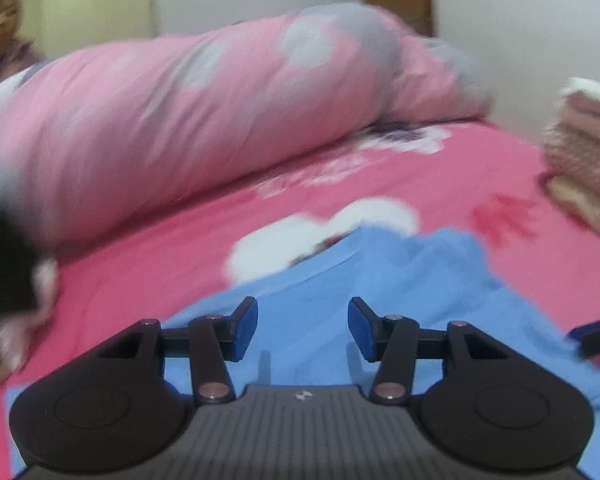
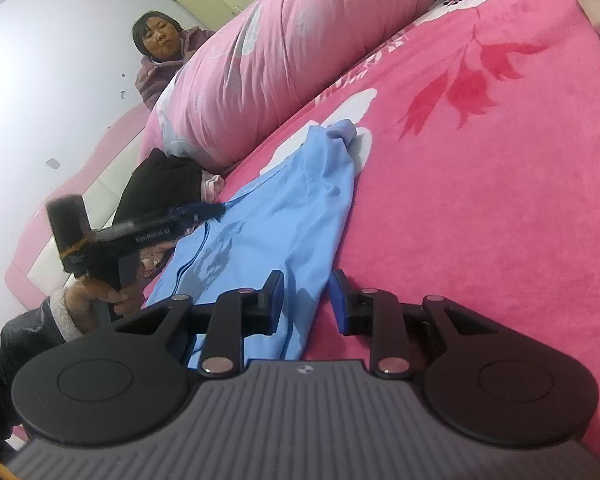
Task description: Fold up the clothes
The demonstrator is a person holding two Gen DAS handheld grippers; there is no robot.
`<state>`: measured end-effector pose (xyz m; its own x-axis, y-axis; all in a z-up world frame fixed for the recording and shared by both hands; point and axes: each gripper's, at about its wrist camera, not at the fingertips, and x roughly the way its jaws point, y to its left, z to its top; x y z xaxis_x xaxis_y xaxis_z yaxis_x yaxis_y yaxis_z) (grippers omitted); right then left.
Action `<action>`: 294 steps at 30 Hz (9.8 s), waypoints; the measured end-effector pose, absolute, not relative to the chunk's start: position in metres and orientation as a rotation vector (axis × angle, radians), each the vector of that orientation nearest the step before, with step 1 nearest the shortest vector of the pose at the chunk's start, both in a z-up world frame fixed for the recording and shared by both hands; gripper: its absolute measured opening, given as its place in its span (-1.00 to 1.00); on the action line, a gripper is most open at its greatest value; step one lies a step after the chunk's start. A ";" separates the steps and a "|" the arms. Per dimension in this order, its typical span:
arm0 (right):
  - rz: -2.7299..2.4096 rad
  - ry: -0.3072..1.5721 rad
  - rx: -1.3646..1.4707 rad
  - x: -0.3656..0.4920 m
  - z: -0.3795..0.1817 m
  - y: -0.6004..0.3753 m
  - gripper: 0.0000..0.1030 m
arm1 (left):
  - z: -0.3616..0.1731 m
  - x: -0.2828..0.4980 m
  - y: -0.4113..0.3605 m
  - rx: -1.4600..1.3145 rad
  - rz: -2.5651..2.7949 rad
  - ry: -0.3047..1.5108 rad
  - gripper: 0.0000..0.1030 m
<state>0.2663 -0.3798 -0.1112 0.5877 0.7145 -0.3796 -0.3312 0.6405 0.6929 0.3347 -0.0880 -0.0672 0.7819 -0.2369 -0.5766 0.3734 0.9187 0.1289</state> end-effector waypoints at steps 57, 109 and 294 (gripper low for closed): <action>0.458 0.746 0.498 0.092 -0.089 -0.397 -0.53 | -0.046 -0.123 0.088 -0.009 -0.201 0.643 0.83; 0.138 0.445 -0.312 -0.154 -0.044 -0.291 -1.00 | -0.075 -0.204 0.096 0.209 -0.193 0.484 -0.94; 0.509 0.155 1.018 -0.161 -0.019 -0.424 -0.95 | 0.009 -0.206 0.218 -0.830 -0.315 0.419 -0.97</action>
<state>-0.1612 -0.4236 -0.0194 0.8732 0.4751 0.1084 -0.3336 0.4206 0.8437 -0.2062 0.2179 0.0089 0.8731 -0.4276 -0.2344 0.1064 0.6362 -0.7641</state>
